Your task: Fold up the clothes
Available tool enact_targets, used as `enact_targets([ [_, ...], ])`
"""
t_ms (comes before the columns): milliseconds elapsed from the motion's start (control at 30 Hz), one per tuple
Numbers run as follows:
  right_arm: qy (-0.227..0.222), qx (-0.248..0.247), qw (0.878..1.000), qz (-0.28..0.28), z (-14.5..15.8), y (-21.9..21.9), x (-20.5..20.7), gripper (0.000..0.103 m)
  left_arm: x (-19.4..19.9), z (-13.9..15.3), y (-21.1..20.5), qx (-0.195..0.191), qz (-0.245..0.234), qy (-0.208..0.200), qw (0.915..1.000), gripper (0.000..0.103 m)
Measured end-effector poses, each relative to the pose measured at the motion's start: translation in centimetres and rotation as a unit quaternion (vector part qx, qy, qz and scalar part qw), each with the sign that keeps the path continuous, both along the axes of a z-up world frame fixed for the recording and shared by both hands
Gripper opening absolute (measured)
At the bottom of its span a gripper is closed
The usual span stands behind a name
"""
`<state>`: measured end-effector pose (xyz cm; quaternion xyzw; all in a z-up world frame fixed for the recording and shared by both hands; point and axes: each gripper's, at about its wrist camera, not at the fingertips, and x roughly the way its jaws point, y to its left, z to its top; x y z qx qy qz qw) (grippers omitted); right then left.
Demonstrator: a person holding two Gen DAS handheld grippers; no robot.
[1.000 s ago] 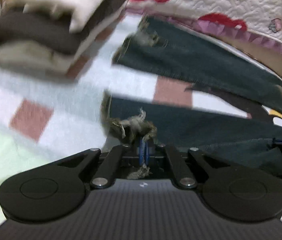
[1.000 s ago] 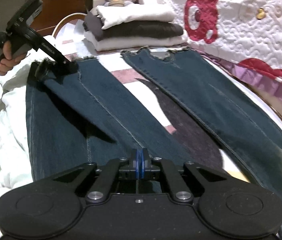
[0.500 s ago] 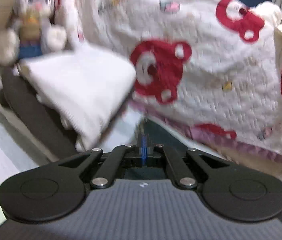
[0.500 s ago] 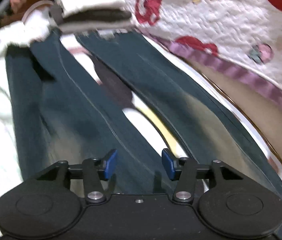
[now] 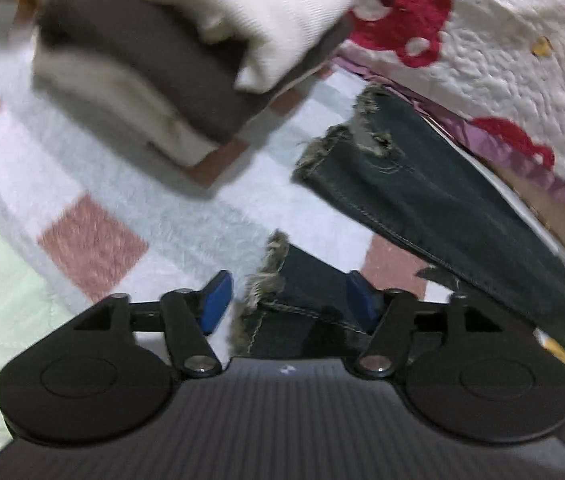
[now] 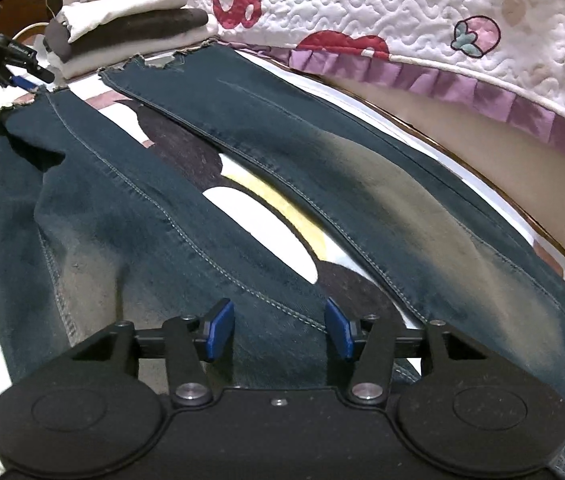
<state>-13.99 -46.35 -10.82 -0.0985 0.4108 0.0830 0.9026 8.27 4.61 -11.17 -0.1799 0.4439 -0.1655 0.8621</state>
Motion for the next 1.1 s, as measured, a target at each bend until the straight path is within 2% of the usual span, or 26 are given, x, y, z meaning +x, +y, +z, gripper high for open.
enact_targets([
  [133, 0.011, 0.007, 1.000, -0.003, -0.7, -0.1, -0.1, 0.057, -0.4, -0.9, 0.8, -0.042, -0.015, 0.009, 0.9990, 0.074],
  [233, 0.015, 0.012, 1.000, -0.005, -1.1, -0.2, -0.2, 0.057, -0.7, -1.5, 1.5, -0.073, -0.026, 0.016, 0.9968, 0.067],
  [267, 0.014, 0.014, 1.000, -0.006, -1.2, -0.2, -0.1, 0.058, -0.8, -1.7, 1.7, -0.083, -0.030, 0.019, 0.9959, 0.051],
  [300, 0.014, 0.016, 1.000, -0.007, -1.2, -0.3, -0.1, 0.058, -0.9, -2.0, 1.9, -0.094, -0.034, 0.021, 0.9948, 0.026],
  [333, 0.014, 0.018, 1.000, -0.008, -1.2, -0.3, 0.0, 0.059, -1.0, -2.2, 2.1, -0.104, -0.038, 0.024, 0.9936, 0.019],
  [367, 0.014, 0.019, 1.000, -0.008, -1.2, -0.2, 0.1, 0.059, -1.1, -2.1, 1.8, -0.104, -0.051, 0.020, 0.9931, 0.018],
  [433, 0.015, 0.020, 1.000, -0.006, -1.2, -0.2, 0.1, 0.059, -1.3, -1.5, 0.2, -0.089, -0.091, 0.010, 0.9918, 0.019],
  [533, 0.015, 0.022, 1.000, -0.001, -1.2, 0.0, -0.1, 0.059, -1.0, -1.5, -1.7, -0.067, -0.106, 0.013, 0.9920, 0.022],
  [600, 0.013, 0.025, 1.000, -0.003, -1.3, -0.1, -0.1, 0.059, -0.3, -2.0, -2.5, -0.063, -0.097, 0.024, 0.9930, 0.040],
  [667, 0.012, 0.030, 0.999, -0.004, -1.3, -0.2, -0.1, 0.059, 0.3, -2.6, -2.9, -0.073, -0.079, 0.041, 0.9934, 0.049],
  [733, 0.012, 0.032, 0.999, -0.005, -1.4, -0.2, -0.1, 0.059, 0.3, -2.7, -2.7, -0.070, -0.049, 0.049, 0.9952, 0.049],
  [833, 0.010, 0.035, 0.999, -0.005, -1.5, -0.3, -0.1, 0.059, -0.1, -1.2, -1.9, -0.013, -0.017, 0.016, 0.9997, 0.052],
  [900, 0.009, 0.037, 0.999, -0.006, -1.5, -0.3, -0.1, 0.060, -0.4, 0.0, -1.3, 0.032, 0.003, -0.012, 0.9994, 0.068],
  [933, 0.009, 0.038, 0.999, -0.006, -1.5, -0.3, -0.1, 0.061, -0.3, 0.2, -0.8, 0.048, 0.011, -0.015, 0.9987, 0.070],
  [1000, 0.008, 0.040, 0.999, -0.007, -1.6, -0.4, 0.0, 0.061, 0.3, -0.2, 0.6, 0.060, 0.019, 0.003, 0.9980, 0.071],
  [1033, 0.008, 0.041, 0.999, -0.007, -1.6, -0.4, 0.0, 0.062, 0.7, -1.0, 1.3, 0.039, 0.019, 0.029, 0.9986, 0.071],
  [1100, 0.007, 0.043, 0.999, -0.007, -1.6, -0.4, 0.0, 0.063, 1.2, -3.0, 2.7, -0.039, 0.010, 0.098, 0.9943, 0.071],
])
